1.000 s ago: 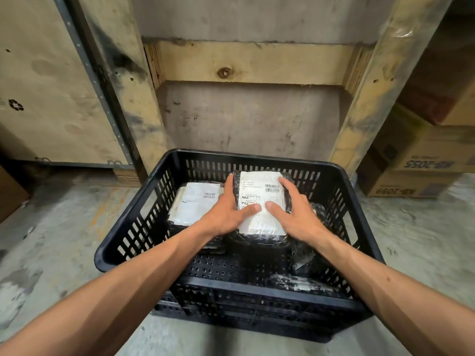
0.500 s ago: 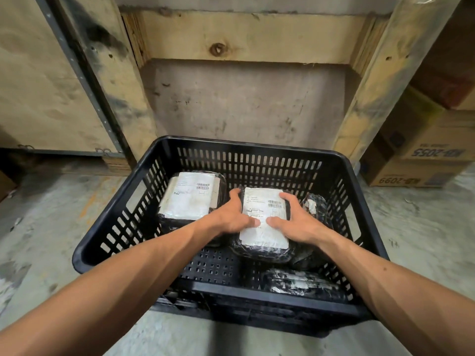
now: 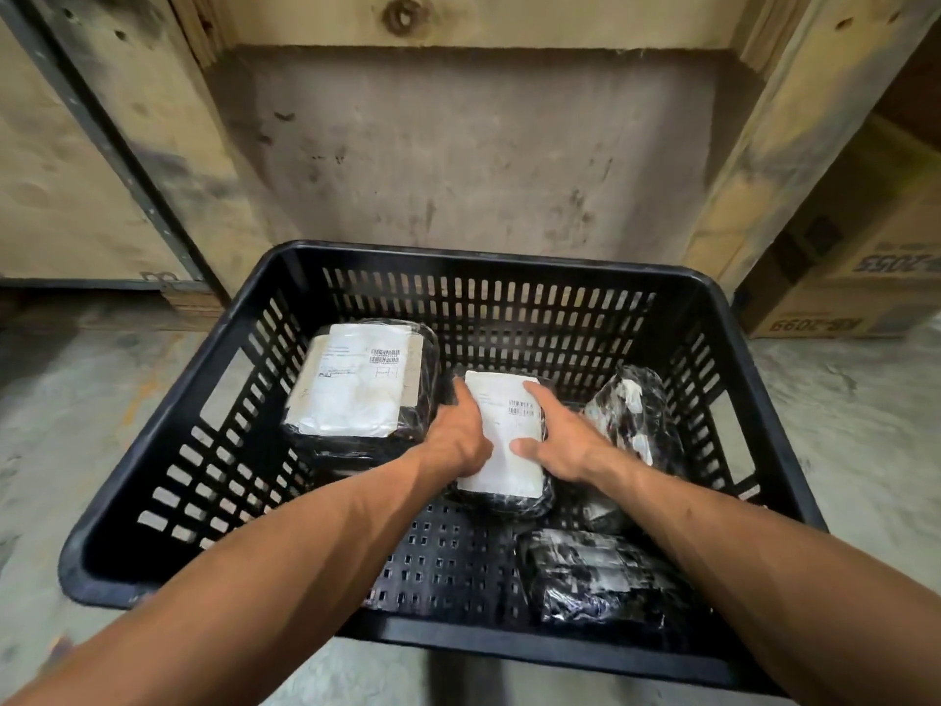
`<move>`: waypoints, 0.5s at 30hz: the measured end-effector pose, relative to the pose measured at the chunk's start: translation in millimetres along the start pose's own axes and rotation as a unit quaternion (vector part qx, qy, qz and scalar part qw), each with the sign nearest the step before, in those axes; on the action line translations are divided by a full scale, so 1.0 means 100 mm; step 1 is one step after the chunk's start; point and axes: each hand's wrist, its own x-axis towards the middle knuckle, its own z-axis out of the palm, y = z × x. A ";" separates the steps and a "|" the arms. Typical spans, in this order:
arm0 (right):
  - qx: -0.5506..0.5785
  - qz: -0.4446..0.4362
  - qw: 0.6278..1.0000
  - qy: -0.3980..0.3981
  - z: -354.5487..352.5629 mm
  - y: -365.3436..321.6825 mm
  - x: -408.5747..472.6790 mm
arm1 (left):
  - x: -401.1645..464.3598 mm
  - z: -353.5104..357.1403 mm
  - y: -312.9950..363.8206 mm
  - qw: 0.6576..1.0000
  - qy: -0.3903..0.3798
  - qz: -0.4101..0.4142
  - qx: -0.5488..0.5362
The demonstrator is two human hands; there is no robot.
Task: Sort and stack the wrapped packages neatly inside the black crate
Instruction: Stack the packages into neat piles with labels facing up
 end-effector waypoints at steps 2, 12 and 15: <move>0.006 0.000 1.000 -0.001 0.03 0.02 0.05 | 0.04 0.05 0.00 0.999 0.002 0.000 0.034; -0.131 0.025 0.990 -0.042 0.07 -0.03 -0.01 | -0.09 0.09 -0.03 0.953 -0.003 0.053 0.300; -0.295 -0.048 0.950 -0.094 0.00 -0.04 -0.08 | -0.13 0.04 -0.06 0.952 -0.061 0.069 0.293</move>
